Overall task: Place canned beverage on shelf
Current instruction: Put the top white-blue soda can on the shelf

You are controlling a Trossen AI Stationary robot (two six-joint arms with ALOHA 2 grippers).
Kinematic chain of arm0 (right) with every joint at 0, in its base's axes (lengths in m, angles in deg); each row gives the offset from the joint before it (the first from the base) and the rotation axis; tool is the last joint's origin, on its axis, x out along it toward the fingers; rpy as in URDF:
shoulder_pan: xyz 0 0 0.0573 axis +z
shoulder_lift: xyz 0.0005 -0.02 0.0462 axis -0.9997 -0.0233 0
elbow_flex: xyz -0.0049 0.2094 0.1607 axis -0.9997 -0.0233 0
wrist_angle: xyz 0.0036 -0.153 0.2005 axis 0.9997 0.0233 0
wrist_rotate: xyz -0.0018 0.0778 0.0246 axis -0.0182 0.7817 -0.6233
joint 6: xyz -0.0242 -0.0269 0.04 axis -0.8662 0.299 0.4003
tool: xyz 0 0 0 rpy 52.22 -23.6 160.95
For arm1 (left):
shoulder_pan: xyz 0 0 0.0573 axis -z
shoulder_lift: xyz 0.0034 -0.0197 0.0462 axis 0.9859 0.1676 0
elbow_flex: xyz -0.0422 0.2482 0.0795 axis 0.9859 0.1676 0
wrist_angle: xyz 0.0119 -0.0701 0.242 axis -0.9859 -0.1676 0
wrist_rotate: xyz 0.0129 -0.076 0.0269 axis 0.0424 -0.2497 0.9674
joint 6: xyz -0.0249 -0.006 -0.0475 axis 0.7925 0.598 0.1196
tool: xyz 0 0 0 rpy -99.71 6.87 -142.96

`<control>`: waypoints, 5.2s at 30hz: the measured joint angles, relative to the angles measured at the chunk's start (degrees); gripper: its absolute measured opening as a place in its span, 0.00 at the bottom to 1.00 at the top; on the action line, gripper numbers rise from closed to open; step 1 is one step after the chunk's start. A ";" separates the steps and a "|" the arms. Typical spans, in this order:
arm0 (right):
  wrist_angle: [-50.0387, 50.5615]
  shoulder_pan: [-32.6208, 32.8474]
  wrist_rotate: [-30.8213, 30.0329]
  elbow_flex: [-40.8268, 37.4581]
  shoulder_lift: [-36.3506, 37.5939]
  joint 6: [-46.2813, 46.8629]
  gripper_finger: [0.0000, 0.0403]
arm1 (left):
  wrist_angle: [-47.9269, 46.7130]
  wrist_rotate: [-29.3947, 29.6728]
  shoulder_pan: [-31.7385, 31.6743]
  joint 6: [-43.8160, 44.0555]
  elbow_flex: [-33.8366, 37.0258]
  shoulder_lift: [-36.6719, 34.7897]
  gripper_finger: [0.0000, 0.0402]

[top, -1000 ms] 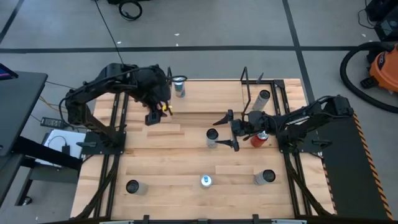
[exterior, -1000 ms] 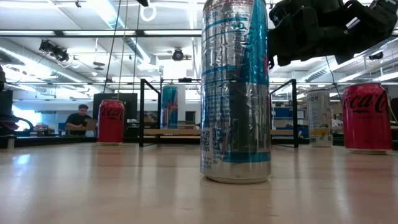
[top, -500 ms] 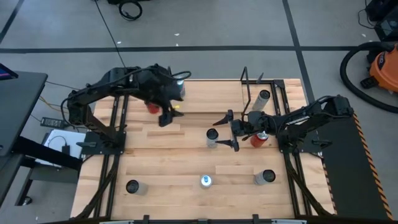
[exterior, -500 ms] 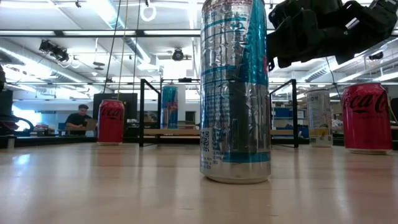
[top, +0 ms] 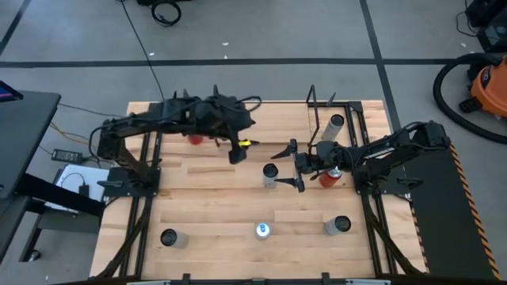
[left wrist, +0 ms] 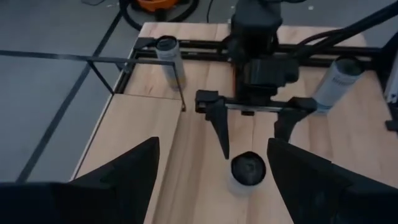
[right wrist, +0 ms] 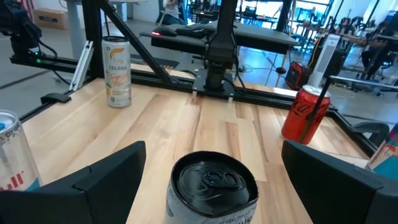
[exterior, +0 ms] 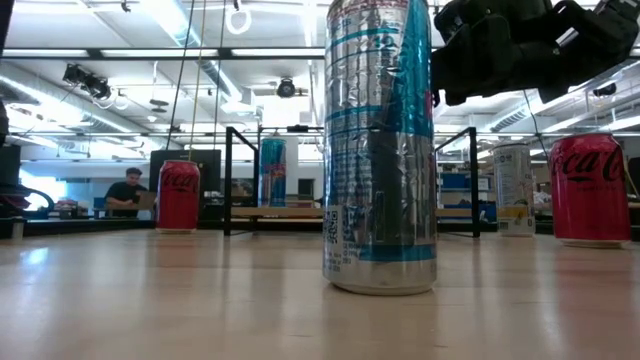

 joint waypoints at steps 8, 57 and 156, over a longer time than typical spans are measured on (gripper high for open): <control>0.05 0.00 0.00 0.00 0.00 -0.42 0.96 | -6.93 4.52 0.75 2.47 0.32 2.81 0.75; 35.65 -0.50 -0.57 16.41 -0.02 5.81 0.96 | 61.26 4.74 -1.24 -7.15 67.56 -30.89 0.75; 47.49 -30.95 8.74 54.64 -28.42 -7.70 0.67 | 60.35 -0.89 -9.80 -9.62 67.49 -29.75 0.75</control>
